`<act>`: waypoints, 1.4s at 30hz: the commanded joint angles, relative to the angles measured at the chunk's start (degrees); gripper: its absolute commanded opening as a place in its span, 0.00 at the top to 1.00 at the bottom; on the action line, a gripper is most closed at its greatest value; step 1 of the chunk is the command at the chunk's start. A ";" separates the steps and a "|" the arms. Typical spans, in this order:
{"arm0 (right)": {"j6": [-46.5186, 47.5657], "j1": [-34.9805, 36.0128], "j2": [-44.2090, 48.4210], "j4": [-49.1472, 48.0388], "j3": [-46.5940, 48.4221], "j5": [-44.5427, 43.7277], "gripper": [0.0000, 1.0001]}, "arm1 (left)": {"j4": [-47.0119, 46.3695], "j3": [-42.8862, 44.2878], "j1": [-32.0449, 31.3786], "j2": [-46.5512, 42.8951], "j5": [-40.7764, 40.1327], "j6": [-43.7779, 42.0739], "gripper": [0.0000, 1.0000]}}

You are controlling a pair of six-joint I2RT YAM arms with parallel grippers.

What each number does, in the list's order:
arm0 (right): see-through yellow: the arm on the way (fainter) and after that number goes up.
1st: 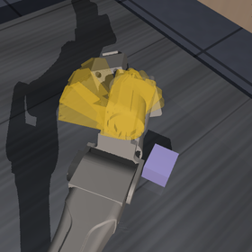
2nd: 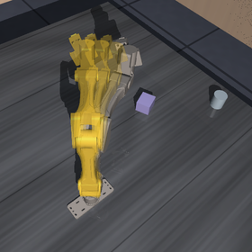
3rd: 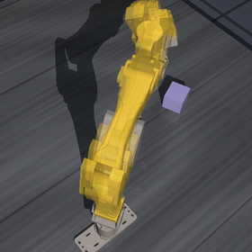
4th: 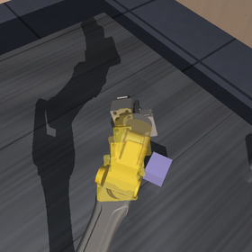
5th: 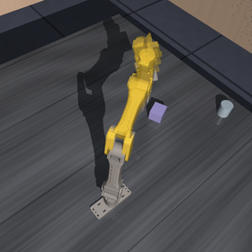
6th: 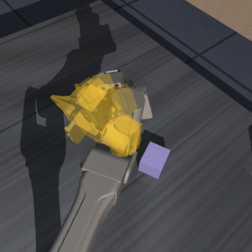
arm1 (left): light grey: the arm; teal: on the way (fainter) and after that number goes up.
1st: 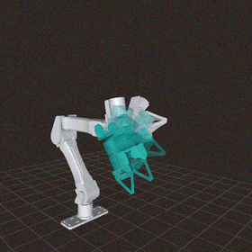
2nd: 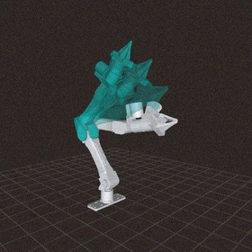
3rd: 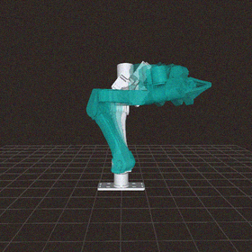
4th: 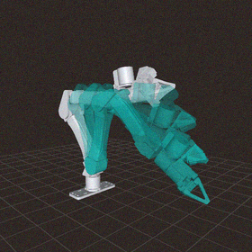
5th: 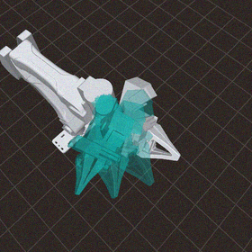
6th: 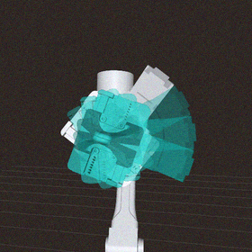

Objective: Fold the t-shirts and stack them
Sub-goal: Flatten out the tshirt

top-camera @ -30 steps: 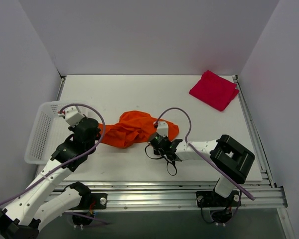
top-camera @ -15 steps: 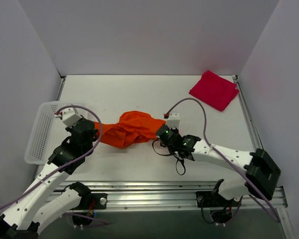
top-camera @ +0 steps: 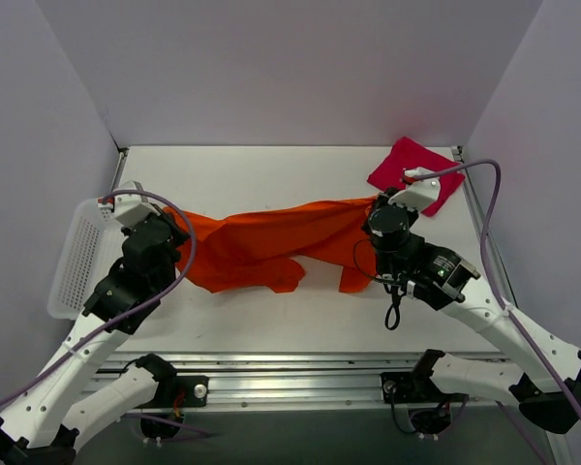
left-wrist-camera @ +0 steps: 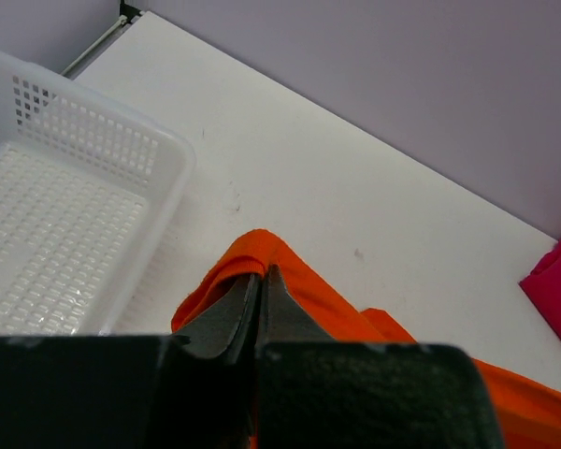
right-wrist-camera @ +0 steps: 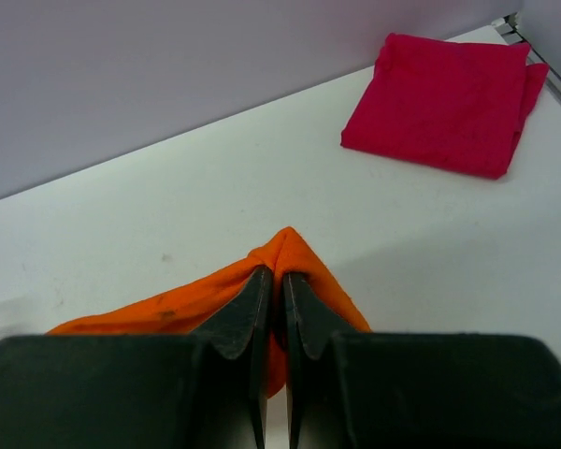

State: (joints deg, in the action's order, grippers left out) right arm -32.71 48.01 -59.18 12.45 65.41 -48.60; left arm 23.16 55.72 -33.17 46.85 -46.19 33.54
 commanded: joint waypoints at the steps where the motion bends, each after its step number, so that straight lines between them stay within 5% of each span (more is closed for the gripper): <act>1: 2.12 -0.46 0.46 1.97 3.23 -5.89 1.00 | -6.71 2.90 0.30 -0.36 1.72 -5.41 0.98; 7: 6.94 -0.37 2.83 -2.50 7.19 -4.59 1.00 | -11.99 9.21 0.30 1.40 14.18 -13.84 0.98; 14: 23.81 -0.28 10.57 -27.88 3.15 11.31 1.00 | -10.68 26.00 -0.31 4.04 37.48 -17.72 0.98; 18: 28.22 -0.28 11.63 -29.76 7.27 24.13 1.00 | -11.21 33.98 -0.58 4.13 45.74 -17.54 0.98; 24: 30.60 -0.37 10.49 -29.50 16.75 27.51 1.00 | -1.20 48.22 -0.58 7.63 42.08 -18.86 0.98; 28: 35.16 -0.37 1.48 -28.80 24.92 5.97 1.00 | 6.02 60.97 -0.58 15.79 34.96 -20.62 0.98; 32: 41.76 -1.95 -11.64 -25.38 33.20 -8.08 1.00 | 8.22 63.28 -0.23 21.95 28.72 -22.20 0.98; 36: 30.20 -11.86 -20.44 -15.63 35.75 -1.26 1.00 | 9.71 62.58 5.20 28.72 29.57 -19.05 0.98; 42: 14.18 -25.49 -33.77 -13.06 26.54 9.82 1.00 | 2.78 50.48 18.31 43.46 44.43 -11.57 0.98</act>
State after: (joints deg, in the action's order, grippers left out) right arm -9.78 27.35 -89.54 -3.68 95.11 -42.04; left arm 26.83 111.96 -18.68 82.63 -7.81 17.98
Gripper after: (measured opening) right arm 0.024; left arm 0.035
